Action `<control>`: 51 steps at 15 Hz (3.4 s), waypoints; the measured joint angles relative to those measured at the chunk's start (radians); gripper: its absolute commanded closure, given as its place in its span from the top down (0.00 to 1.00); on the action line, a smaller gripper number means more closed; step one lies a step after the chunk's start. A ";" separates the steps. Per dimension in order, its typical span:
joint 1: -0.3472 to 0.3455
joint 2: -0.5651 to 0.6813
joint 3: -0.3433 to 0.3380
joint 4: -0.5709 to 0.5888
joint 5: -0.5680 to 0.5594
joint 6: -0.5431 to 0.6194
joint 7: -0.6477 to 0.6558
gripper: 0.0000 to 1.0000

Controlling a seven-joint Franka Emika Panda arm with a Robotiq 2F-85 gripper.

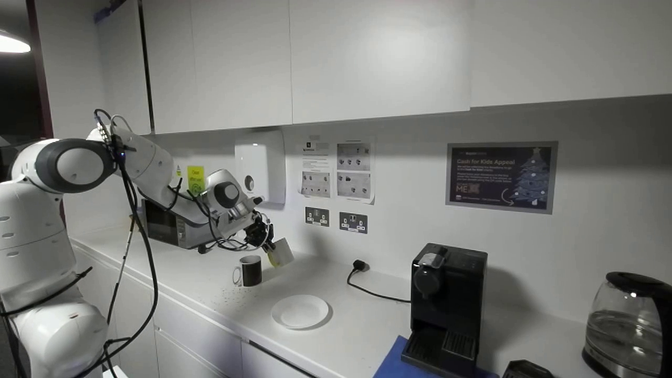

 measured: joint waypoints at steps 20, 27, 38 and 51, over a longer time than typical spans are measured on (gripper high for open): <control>-0.011 0.003 -0.048 -0.028 0.469 0.084 -0.179 0.05; -0.011 0.025 -0.064 -0.039 0.578 0.085 -0.273 0.05; -0.015 0.100 -0.090 -0.034 0.607 0.147 -0.307 0.05; -0.015 0.153 -0.080 -0.028 0.607 0.248 -0.322 0.05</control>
